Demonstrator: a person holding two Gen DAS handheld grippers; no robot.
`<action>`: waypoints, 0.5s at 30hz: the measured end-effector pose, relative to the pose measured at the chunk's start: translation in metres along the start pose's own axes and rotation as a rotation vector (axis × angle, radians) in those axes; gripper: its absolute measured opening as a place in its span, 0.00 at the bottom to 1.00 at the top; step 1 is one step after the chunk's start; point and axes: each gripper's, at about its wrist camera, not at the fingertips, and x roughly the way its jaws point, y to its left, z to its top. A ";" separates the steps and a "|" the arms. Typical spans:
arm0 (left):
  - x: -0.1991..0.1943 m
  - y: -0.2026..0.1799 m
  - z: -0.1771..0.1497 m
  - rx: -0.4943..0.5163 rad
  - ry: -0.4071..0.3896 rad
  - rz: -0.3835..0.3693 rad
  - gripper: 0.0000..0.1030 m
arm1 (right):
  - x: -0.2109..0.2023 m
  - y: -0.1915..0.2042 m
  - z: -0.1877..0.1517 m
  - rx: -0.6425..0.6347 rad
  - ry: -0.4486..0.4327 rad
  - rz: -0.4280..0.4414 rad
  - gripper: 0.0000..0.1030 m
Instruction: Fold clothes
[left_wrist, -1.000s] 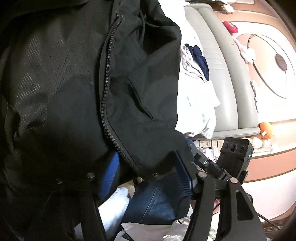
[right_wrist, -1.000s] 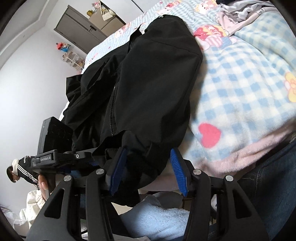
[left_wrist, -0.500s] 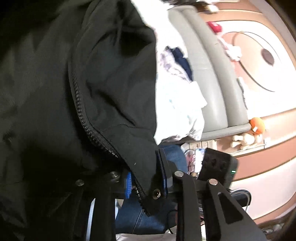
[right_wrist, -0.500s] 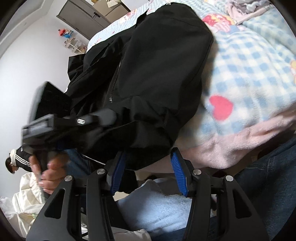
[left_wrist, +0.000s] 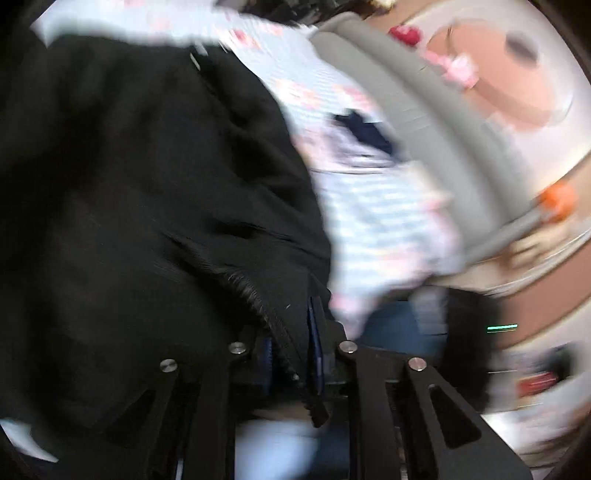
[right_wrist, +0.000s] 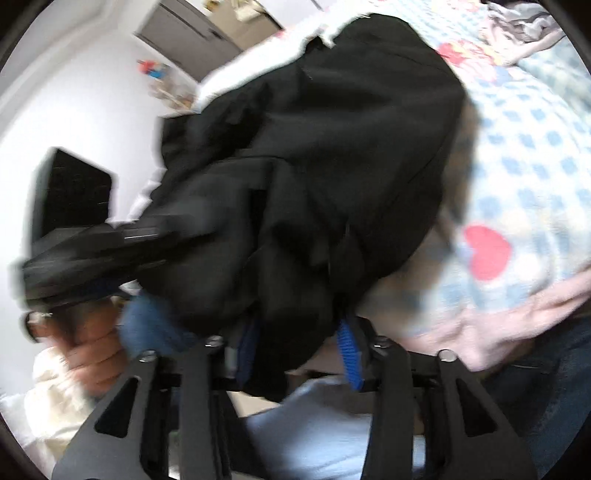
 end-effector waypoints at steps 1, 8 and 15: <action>0.001 0.005 0.002 -0.008 0.006 0.023 0.15 | -0.004 0.001 -0.001 -0.005 -0.014 -0.009 0.36; 0.006 0.043 -0.017 -0.128 0.046 -0.043 0.16 | 0.008 -0.006 -0.004 0.014 0.040 -0.097 0.36; -0.012 0.054 -0.021 -0.254 -0.045 -0.162 0.16 | 0.047 0.004 -0.001 -0.040 0.121 -0.156 0.37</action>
